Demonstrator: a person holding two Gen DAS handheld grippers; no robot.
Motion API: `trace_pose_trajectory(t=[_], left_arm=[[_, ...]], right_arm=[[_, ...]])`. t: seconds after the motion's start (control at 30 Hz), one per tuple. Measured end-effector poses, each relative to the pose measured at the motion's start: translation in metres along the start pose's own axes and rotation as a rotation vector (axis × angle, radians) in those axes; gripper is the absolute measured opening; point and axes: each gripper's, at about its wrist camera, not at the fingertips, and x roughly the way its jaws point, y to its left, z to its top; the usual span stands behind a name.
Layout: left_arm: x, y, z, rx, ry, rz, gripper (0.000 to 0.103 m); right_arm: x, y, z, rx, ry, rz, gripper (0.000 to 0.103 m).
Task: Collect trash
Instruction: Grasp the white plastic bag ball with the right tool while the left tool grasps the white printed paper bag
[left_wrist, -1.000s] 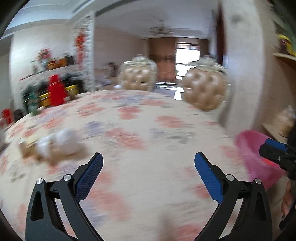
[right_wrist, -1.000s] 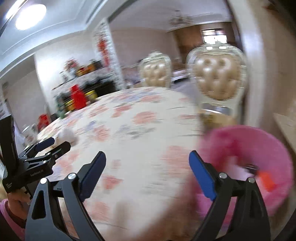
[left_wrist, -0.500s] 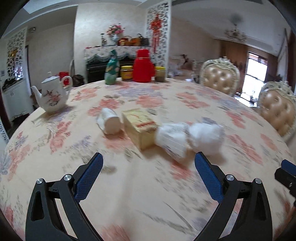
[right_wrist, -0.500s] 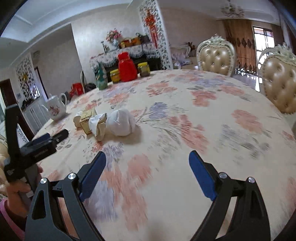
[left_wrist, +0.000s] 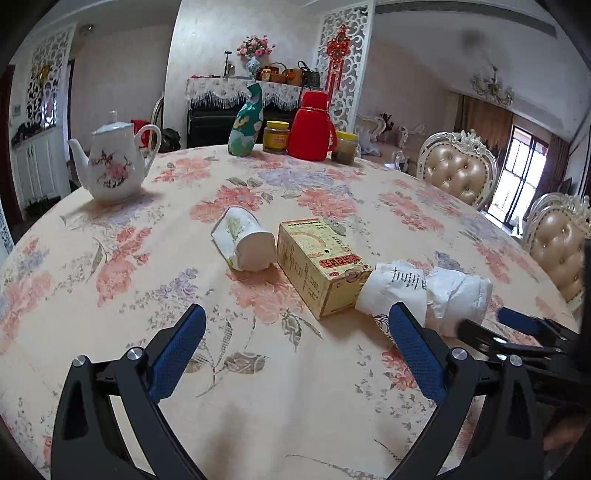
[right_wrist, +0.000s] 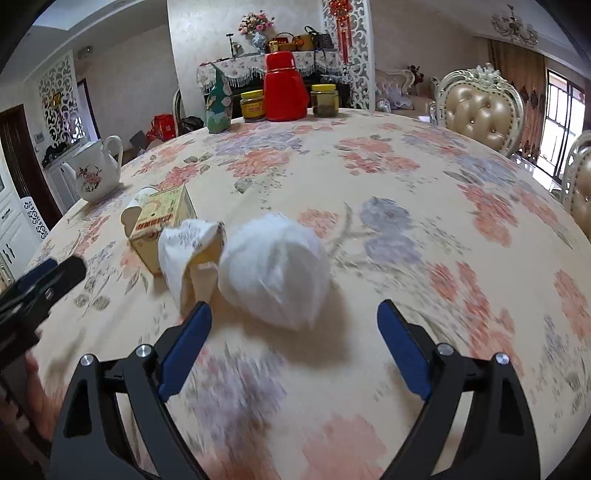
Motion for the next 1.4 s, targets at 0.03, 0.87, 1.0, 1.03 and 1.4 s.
trace_pose_trajectory(t=[0.03,0.87,1.0,1.03,1.4], left_arm=[[0.0,-0.002,0.0,0.012,-0.005,0.006,0.094],[-0.002,-0.047,-0.01,0.091,0.044,-0.036,0.094],[0.011,-0.069,-0.007,0.095,0.088,-0.033,0.094],[0.015,-0.073,-0.006,0.09,0.097,-0.034,0.094],[0.095,-0.119,0.0,0.018,0.264,0.03,0.079]], right_arm=[[0.004,0.002,0.002,0.002,0.009,0.002,0.088],[-0.081,-0.058,-0.047,0.19,-0.184,0.007,0.027],[-0.085,-0.069,-0.047,0.226,-0.232,0.055,0.027],[-0.086,-0.071,-0.046,0.229,-0.241,0.052,0.027],[-0.096,-0.125,-0.054,0.447,-0.287,0.053,0.028]])
